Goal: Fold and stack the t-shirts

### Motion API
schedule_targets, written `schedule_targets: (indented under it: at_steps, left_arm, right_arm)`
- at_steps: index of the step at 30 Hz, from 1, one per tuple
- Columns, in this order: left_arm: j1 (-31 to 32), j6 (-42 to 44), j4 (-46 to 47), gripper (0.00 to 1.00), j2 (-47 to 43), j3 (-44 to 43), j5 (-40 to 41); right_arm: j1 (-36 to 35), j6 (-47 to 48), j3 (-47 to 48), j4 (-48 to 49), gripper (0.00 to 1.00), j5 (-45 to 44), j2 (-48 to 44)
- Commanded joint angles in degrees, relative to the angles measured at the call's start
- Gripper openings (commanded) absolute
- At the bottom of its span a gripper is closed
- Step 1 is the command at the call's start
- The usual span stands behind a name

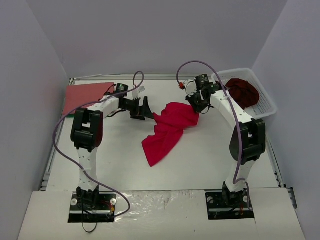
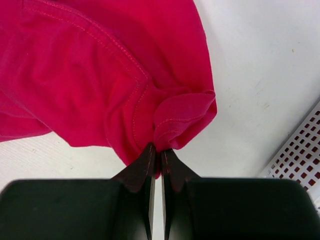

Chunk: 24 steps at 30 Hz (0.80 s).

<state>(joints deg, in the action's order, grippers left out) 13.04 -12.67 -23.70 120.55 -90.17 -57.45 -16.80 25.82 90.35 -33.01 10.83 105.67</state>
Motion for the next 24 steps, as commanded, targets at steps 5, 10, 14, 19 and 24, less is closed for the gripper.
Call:
schedule_targets:
  at_steps: [5,10,14,19,24]
  left_arm:
    - [3.9,-6.8,-3.2,0.94,7.0,-11.4,2.3]
    - [5.4,-8.2,-5.8,0.94,10.8,-14.9,4.3]
    - [5.9,-11.7,-3.0,0.94,11.9,-15.3,5.4]
    - [7.5,-12.2,-1.9,0.94,13.1,-17.2,4.7]
    - [10.4,-12.1,-0.8,0.83,16.3,-21.4,0.7]
  right_arm:
    - [1.1,1.0,-1.8,-0.7,0.00,0.7,-0.6]
    - [1.6,1.2,-1.9,-0.5,0.00,1.6,-0.6]
    - [1.6,1.3,-2.4,-0.4,0.00,1.6,-0.8]
    - [1.9,1.3,-2.5,-0.1,0.00,1.6,-0.4]
    - [2.0,1.2,-2.2,-0.1,0.00,1.6,0.0]
